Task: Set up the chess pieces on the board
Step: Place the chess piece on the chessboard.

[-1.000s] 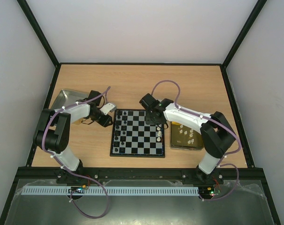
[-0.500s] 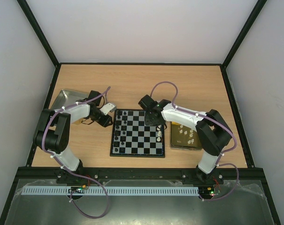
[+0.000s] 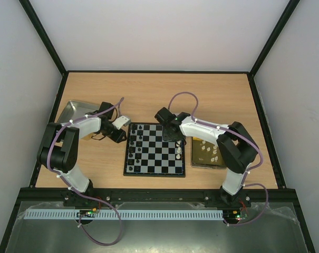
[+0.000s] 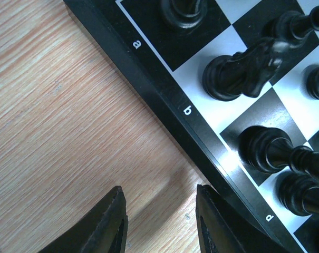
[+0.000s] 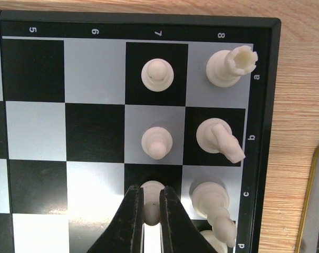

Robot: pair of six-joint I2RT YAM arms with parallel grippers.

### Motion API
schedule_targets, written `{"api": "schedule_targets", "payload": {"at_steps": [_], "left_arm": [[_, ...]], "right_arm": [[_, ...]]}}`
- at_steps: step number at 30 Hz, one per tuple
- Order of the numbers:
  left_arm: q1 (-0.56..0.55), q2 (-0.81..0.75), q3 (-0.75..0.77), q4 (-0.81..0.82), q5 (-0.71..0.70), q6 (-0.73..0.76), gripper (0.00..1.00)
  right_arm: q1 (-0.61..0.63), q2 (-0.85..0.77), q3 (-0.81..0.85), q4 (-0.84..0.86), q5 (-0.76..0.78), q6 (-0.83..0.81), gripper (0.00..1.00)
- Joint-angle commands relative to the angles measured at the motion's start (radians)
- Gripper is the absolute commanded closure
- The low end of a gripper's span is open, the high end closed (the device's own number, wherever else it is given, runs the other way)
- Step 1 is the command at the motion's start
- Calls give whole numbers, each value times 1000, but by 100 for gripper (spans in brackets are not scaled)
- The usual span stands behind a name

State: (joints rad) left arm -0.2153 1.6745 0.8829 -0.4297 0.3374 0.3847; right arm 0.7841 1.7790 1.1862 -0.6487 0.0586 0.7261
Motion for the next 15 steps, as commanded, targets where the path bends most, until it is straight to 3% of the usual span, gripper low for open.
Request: {"api": "schedule_targets", "payload": {"at_steps": [1,15], "left_arm": [[6,12,-34,-43,-37,-3,62],[7,14,-35,-41,-38,-2,62]], "right_arm": [[-3,23,-1,3,34,7,96],[-2,14,3,7,9,9,88]]}}
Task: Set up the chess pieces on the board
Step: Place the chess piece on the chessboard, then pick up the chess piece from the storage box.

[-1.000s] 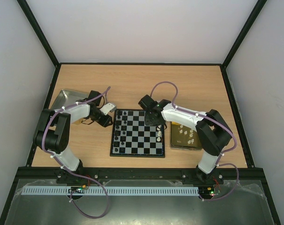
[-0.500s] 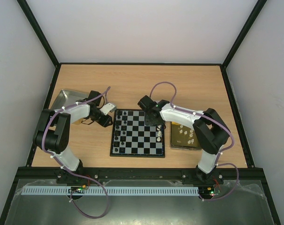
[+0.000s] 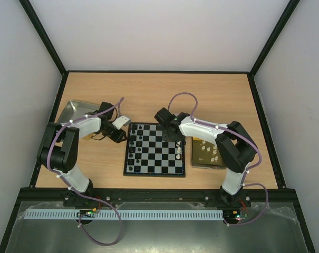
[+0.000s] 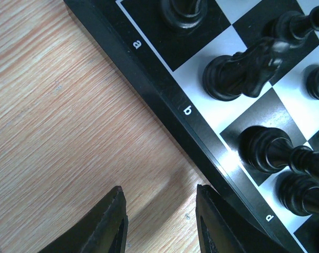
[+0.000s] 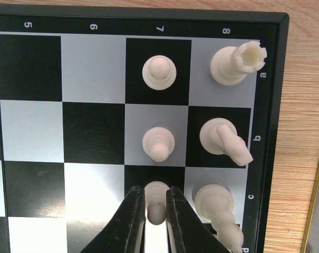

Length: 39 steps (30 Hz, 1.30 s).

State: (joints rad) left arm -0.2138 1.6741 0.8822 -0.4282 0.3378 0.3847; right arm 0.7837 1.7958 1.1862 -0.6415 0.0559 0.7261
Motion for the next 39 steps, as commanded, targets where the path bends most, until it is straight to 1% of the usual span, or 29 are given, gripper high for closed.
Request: {"api": "schedule_targets", "payload": {"at_steps": [1,9,22,26,29,36,39], "left_arm": [[5,13,-34,-42,-38,-3,62],[7,16,-36,-40,-42,-2,62],[10,10,-32,-46,-42,-6,62],[12,12,-32,-46,-49,-8,62],[14,8,-32,-44,-49,-9,62],[17,13,-36,-37,-54,-10,63],[19,7,-37,-37,-54,-11,62]], "right_arm": [[-2,-5,7,-3,12,7,88],[-1,-28,24,-20,18,8,84],[-2,-121,31,-43,44,10,82],[-10,-185,5,-46,92,34,82],[-58,-255,-37,-63,117,51,82],[-244,-390,-160,-90,137,56,82],[-289,-423,-201,-100,162,64,82]]}}
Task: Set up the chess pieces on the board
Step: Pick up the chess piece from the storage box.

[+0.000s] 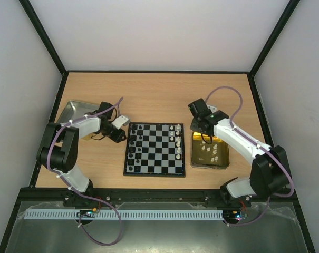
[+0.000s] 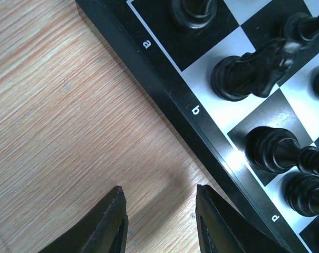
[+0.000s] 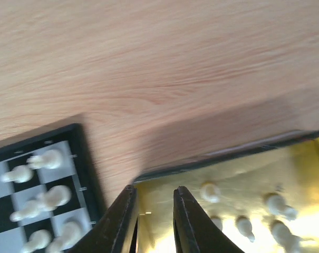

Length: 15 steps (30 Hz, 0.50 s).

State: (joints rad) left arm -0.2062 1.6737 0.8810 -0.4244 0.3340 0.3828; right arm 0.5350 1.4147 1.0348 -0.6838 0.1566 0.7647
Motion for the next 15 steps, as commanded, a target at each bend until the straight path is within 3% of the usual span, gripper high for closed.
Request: {"api": "schedule_targets", "payload": {"at_steps": [1,15], "left_arm": [[11,7,-35,-40,-50,-10,63],[13,10,-29,-43,-46,-9,62]], "right_arm": [[-56,-43,-63,-57,52,25,81],[-124,14,-223,50,-82,9,81]]}}
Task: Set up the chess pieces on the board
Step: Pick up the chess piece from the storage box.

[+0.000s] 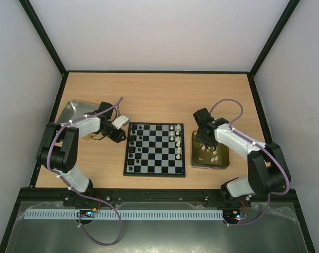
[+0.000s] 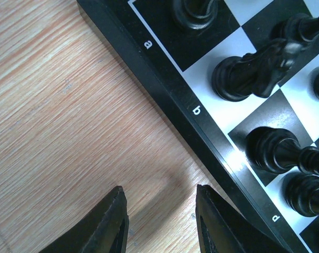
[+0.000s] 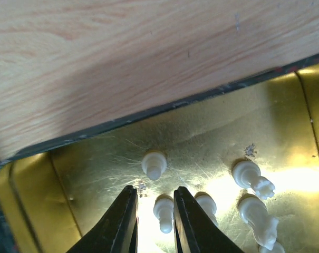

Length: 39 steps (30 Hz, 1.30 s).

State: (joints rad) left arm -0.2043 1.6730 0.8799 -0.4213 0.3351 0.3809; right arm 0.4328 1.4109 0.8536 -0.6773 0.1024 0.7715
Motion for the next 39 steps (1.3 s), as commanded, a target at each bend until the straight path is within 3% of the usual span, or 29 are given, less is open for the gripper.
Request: {"api": "schedule_targets", "payload": {"at_steps": [1,19,29,39], "left_arm": [[11,11,-27,-47,-47,-7,62],[11,16,-27,-45,-53,-10,63],[11,14,-28,-47,-51,-10,63],[11,13,-28,-47,-51,-10,62]], "right_arm": [[-27,22,-47,52,-32,0,81],[-57,92,-54,138,-27,-31,82],[-58,92,-40,130,-20,-37,97],[2,-5,16,32,38,-52,98]]}}
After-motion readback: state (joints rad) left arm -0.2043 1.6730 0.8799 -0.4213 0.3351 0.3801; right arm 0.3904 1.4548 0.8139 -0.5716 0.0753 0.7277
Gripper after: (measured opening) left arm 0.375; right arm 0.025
